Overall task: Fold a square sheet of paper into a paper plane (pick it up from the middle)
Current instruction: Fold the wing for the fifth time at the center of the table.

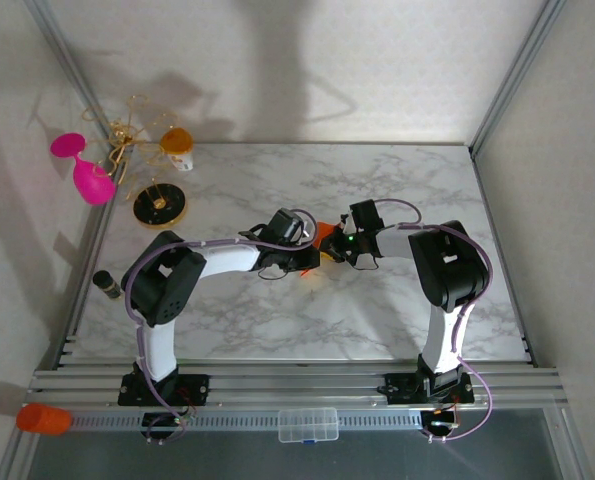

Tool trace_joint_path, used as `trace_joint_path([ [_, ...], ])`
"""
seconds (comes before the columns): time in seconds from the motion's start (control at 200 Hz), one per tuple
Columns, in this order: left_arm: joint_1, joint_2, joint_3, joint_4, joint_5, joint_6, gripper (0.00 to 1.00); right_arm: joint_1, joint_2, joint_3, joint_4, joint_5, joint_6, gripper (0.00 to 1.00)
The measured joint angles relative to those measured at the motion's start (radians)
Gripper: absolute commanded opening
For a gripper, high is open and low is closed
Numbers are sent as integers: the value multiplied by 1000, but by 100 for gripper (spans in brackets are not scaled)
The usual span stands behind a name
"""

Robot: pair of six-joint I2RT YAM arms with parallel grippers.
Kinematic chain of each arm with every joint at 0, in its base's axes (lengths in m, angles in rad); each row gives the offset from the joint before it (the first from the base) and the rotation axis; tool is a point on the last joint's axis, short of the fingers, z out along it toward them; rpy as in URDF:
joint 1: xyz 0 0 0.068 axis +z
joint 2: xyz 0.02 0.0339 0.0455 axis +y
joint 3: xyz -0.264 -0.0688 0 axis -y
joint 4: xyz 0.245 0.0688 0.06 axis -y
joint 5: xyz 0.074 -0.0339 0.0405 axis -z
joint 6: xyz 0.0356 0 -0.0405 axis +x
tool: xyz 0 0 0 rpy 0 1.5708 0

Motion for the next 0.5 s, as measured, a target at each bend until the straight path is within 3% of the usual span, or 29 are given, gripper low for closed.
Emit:
trace_joint_path([
  [0.496, -4, 21, -15, -2, -20, -19, 18, 0, 1, 2, -3, 0, 0, 14],
])
